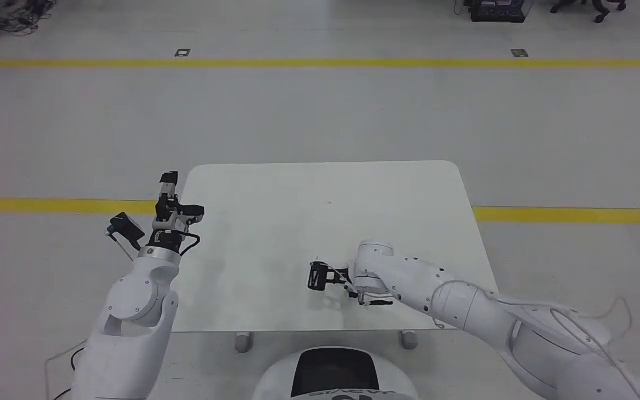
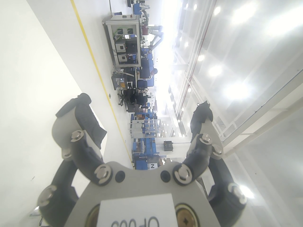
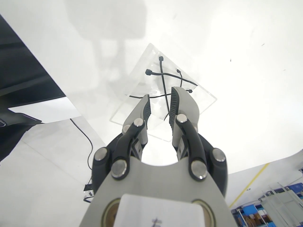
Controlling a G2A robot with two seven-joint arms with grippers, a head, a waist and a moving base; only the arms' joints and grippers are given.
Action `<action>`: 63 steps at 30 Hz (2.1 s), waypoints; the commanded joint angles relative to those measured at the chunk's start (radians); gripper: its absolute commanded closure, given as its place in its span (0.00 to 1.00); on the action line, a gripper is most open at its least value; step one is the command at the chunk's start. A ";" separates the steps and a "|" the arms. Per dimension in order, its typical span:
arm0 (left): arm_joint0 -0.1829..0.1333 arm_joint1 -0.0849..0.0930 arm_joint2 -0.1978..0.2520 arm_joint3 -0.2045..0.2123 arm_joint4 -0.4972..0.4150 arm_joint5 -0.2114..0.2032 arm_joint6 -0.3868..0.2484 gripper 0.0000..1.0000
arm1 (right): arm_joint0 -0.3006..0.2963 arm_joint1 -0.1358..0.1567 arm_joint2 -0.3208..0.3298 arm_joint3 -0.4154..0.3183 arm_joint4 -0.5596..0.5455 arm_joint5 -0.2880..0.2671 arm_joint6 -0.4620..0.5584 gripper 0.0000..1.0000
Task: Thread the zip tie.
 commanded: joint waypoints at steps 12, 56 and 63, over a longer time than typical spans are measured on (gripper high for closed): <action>0.000 0.000 0.000 0.000 0.000 0.000 0.000 0.00 | 0.000 -0.041 0.000 0.075 0.013 0.000 -0.008 0.82; 0.000 0.000 0.000 0.000 0.000 0.000 0.000 0.00 | 0.017 -0.091 0.000 0.151 0.036 0.000 -0.004 0.81; 0.000 0.000 0.000 0.000 0.000 0.000 0.000 0.00 | 0.015 -0.095 0.000 0.160 0.065 0.000 0.003 0.81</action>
